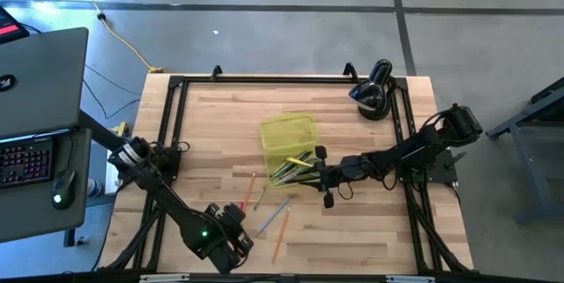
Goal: Pick & place school supplies into a supply box
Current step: Put the pink pen into the yellow supply box
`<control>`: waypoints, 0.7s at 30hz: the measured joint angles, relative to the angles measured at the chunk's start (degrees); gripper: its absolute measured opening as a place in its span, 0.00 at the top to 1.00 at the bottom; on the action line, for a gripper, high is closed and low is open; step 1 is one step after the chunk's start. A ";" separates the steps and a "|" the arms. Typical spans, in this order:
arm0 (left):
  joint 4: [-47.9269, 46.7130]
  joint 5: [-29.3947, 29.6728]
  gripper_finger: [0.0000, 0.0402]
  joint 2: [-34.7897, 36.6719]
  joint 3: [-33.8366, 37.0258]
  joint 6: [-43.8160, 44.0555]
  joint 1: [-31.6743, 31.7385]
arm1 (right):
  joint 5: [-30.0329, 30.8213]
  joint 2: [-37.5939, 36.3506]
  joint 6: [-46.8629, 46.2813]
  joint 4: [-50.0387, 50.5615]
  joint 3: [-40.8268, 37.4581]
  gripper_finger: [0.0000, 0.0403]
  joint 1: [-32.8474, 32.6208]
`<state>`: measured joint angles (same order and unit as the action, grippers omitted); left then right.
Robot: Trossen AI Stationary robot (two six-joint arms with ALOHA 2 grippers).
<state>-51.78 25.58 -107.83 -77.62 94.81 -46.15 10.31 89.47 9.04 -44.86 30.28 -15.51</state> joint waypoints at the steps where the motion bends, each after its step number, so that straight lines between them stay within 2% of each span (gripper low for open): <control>1: 0.67 0.00 0.83 0.00 0.00 -0.65 0.01 | 0.02 0.00 0.00 0.00 0.00 0.75 0.00; 7: 2.49 0.36 0.83 0.00 0.00 -7.65 0.47 | 0.01 0.00 -0.01 0.00 0.00 0.75 -0.02; 10: 2.51 -1.86 0.83 -0.02 0.00 -10.01 0.78 | 0.01 0.00 -0.01 0.00 0.00 0.75 -0.02; 16: 2.85 -4.39 0.83 -0.02 0.01 -5.00 3.32 | -0.01 0.00 -0.01 0.00 0.00 0.75 -0.02; 21: 4.70 -1.82 0.83 -0.02 0.02 -6.58 4.17 | -0.30 0.00 -0.02 0.00 0.00 0.75 -0.02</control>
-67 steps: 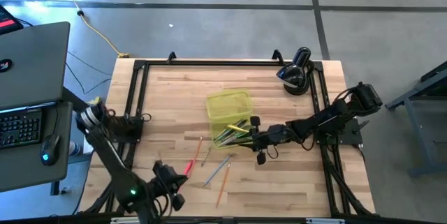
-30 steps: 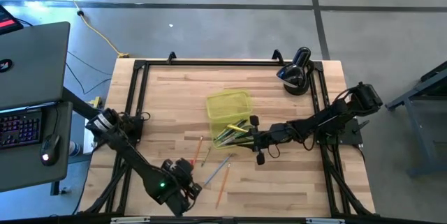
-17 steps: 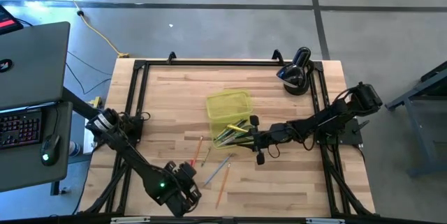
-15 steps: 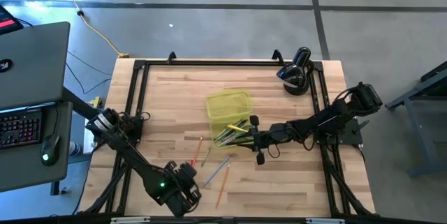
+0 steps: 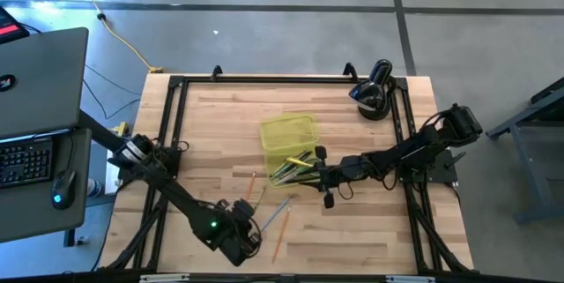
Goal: Pick & place school supplies into a supply box
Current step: Put the pink pen into the yellow supply box
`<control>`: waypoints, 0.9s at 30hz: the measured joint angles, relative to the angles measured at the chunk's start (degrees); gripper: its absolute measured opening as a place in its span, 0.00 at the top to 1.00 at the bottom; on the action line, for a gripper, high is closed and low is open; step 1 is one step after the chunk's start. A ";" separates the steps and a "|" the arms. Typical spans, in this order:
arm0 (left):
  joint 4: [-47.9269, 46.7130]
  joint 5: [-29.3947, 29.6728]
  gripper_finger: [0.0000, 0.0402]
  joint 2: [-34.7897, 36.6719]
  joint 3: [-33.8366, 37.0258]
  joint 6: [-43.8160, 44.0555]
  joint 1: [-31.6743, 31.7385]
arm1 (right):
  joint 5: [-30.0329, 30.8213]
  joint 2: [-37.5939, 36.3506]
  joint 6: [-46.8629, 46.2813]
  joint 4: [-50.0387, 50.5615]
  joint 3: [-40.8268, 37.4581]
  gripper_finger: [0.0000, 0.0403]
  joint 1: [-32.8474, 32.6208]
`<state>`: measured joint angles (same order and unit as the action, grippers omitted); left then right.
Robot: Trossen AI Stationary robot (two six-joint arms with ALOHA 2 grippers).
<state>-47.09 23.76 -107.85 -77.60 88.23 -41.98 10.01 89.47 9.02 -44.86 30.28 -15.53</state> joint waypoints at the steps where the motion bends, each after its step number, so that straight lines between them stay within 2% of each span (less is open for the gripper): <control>1: 0.04 0.91 0.83 0.00 0.00 -0.52 -0.06 | -0.23 0.00 0.00 0.00 0.00 0.75 0.00; 11: 4.47 2.76 0.83 -0.02 0.00 -8.98 0.00 | -2.02 0.00 -0.20 0.00 0.00 0.75 0.00; 17: 7.34 6.61 0.83 -0.88 0.00 -13.96 0.67 | -2.02 0.00 -0.20 0.00 0.00 0.75 0.00; 21: 9.23 6.28 0.83 -1.39 -0.07 -17.31 2.00 | -2.02 0.00 -0.20 0.00 0.00 0.75 0.00; 27: 11.35 1.99 0.83 -2.59 -0.13 -22.15 4.98 | -2.04 0.00 -0.22 0.00 0.00 0.75 0.00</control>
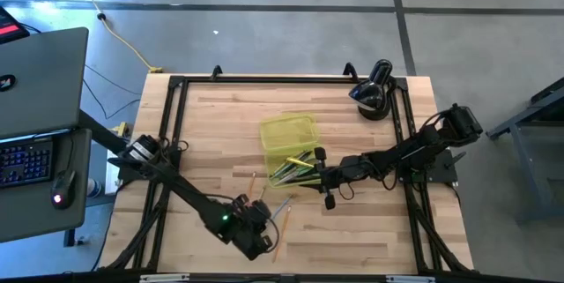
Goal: Pick & place school supplies into a supply box
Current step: Put the pink pen into the yellow supply box
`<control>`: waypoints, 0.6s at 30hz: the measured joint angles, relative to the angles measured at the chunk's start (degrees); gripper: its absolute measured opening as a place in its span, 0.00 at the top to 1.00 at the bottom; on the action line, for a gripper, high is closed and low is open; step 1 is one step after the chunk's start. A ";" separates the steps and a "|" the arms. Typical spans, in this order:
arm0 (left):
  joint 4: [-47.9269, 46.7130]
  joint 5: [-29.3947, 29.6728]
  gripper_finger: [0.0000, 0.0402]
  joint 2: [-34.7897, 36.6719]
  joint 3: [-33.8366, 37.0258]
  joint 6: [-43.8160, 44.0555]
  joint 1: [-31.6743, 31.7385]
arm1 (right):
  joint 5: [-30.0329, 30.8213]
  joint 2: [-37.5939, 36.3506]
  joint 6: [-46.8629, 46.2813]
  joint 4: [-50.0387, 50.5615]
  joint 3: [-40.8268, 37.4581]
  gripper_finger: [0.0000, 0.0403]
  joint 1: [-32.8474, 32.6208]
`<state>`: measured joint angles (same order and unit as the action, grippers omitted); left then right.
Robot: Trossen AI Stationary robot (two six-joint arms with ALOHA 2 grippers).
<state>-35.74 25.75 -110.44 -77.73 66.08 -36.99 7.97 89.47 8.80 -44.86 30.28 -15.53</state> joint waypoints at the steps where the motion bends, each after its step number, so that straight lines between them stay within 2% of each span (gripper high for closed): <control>1: -0.45 -0.15 0.83 -0.14 0.15 -1.02 0.34 | 0.00 0.00 0.00 0.02 -0.02 0.75 0.00; 10: 0.40 -1.82 0.83 0.41 0.09 -7.80 2.13 | 0.00 0.00 0.04 0.02 0.00 0.75 0.00; 15: -0.75 -3.40 0.83 0.40 0.11 -5.63 2.12 | 0.00 0.00 0.03 0.02 -0.01 0.75 0.00; 18: -2.83 -7.85 0.83 0.63 0.12 -4.55 1.80 | 0.00 0.00 0.02 0.02 0.00 0.75 0.00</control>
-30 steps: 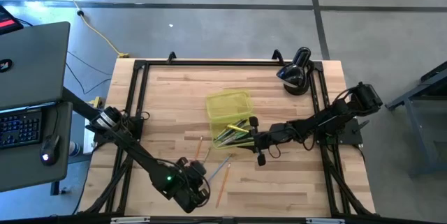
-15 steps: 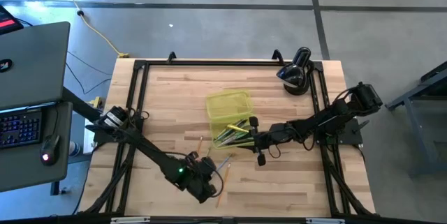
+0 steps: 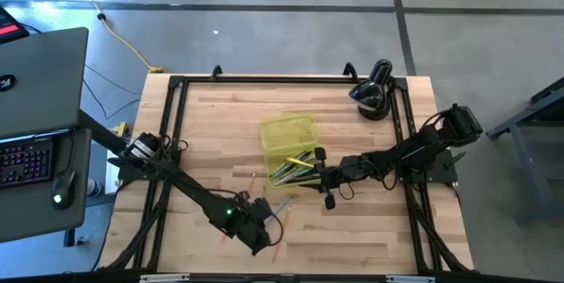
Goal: Pick & place school supplies into a supply box
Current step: Put the pink pen into the yellow supply box
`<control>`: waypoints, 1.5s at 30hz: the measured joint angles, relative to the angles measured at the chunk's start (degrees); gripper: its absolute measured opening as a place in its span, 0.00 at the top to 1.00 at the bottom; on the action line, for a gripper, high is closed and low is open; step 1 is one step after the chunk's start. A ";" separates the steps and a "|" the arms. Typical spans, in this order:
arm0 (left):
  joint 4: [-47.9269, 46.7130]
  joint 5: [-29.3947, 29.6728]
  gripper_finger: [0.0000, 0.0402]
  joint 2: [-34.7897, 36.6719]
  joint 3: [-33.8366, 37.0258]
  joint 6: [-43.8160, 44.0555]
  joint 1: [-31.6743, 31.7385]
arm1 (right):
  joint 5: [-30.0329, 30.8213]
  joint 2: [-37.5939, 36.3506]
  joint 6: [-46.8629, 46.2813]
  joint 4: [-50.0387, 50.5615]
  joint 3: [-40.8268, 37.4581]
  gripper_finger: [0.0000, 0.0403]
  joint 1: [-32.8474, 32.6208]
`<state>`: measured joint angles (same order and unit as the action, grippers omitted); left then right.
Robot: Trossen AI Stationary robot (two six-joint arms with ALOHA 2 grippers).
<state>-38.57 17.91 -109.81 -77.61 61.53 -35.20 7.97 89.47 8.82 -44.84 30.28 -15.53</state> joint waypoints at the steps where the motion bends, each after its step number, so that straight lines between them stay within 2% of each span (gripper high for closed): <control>1: -0.76 -1.50 0.83 0.20 0.01 1.07 -0.11 | 0.00 0.00 -0.02 0.00 0.00 0.75 0.00; 4: -3.35 -5.27 0.83 0.78 -0.03 4.86 -1.36 | 0.00 0.00 -1.18 0.00 0.00 0.75 0.00; 9: -5.48 -8.07 0.83 2.35 -0.02 11.90 -5.97 | 0.07 0.00 -1.31 0.22 0.00 0.75 0.00; 13: -5.29 -6.38 0.83 3.77 -0.02 21.00 -11.60 | 0.51 0.00 -1.02 0.60 -0.02 0.75 0.02; 16: -5.05 0.34 0.83 4.23 -0.03 29.75 -17.10 | 0.44 0.00 -0.95 0.92 -0.02 0.75 0.02; 21: -8.02 16.53 0.83 3.77 -0.02 44.25 -25.88 | 0.44 0.00 -0.90 0.92 -0.02 0.75 0.02; 24: -11.80 28.44 0.83 2.31 0.03 49.45 -29.29 | 0.44 0.00 -0.87 0.92 -0.02 0.75 0.02; 27: -14.45 34.64 0.83 1.66 -0.04 51.17 -30.24 | 0.44 0.00 -0.87 0.89 -0.02 0.75 0.02; 36: -15.55 33.66 0.83 1.48 -0.02 46.27 -25.91 | 0.44 0.01 -0.87 0.92 -0.02 0.75 0.02; 43: -14.94 27.88 0.83 1.48 -0.02 43.01 -21.47 | 0.43 0.00 -0.87 0.90 -0.02 0.75 0.02; 45: -14.71 27.82 0.83 1.48 -0.02 41.79 -20.94 | 0.44 0.02 -0.87 0.87 -0.02 0.75 0.02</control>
<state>-53.27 45.73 -108.33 -77.62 103.32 -56.14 8.40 89.49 7.94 -43.97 30.26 -15.51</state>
